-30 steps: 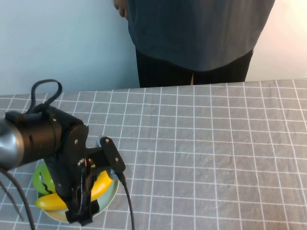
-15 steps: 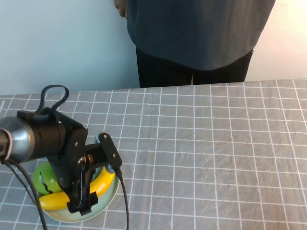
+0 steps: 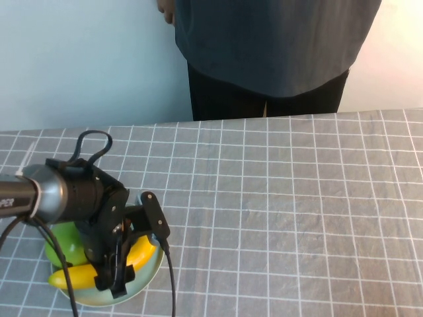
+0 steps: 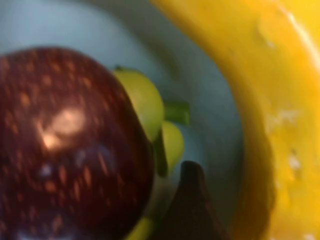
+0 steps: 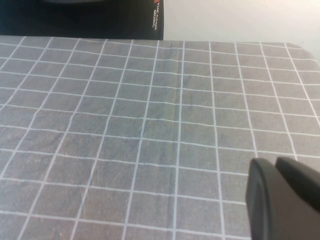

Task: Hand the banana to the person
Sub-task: Pick up the banana

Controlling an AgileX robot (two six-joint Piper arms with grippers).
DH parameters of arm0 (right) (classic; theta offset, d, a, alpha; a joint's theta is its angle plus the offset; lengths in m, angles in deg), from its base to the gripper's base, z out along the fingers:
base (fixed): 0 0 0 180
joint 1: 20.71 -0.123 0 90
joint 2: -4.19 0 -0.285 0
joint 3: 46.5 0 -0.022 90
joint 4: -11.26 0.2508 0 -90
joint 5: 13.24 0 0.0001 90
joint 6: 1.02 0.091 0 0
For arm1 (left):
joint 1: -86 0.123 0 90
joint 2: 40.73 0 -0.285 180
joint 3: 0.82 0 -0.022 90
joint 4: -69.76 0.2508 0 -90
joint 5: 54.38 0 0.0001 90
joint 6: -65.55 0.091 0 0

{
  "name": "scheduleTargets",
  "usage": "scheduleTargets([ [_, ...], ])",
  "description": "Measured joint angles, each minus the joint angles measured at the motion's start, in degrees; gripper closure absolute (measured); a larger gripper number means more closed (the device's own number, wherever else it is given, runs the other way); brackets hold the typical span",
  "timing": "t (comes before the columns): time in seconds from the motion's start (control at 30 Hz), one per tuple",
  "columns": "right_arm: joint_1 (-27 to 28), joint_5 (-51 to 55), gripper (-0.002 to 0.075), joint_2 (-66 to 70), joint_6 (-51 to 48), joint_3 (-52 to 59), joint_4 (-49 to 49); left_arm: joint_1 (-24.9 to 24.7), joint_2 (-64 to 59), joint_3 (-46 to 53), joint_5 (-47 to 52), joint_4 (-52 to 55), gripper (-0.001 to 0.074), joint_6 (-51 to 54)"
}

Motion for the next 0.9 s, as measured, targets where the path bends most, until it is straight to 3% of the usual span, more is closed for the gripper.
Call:
scheduleTargets([
  [0.27, 0.0, 0.0, 0.0734, 0.0, 0.0, 0.0, 0.0, 0.0, -2.1, -0.3, -1.4, 0.1, 0.036, -0.1],
  [0.4, 0.0, 0.0, 0.0734, 0.0, 0.0, 0.0, 0.0, 0.0, -2.1, -0.3, -0.2, 0.1, 0.047, -0.3],
  [0.67, 0.0, 0.0, 0.0734, 0.0, 0.0, 0.0, 0.0, 0.0, 0.7, -0.3, 6.7, 0.2, 0.047, -0.5],
  [0.9, 0.0, 0.0, 0.0734, 0.0, 0.0, 0.0, 0.0, 0.0, 12.2, -0.6, 15.1, -5.7, 0.0469, -0.5],
])
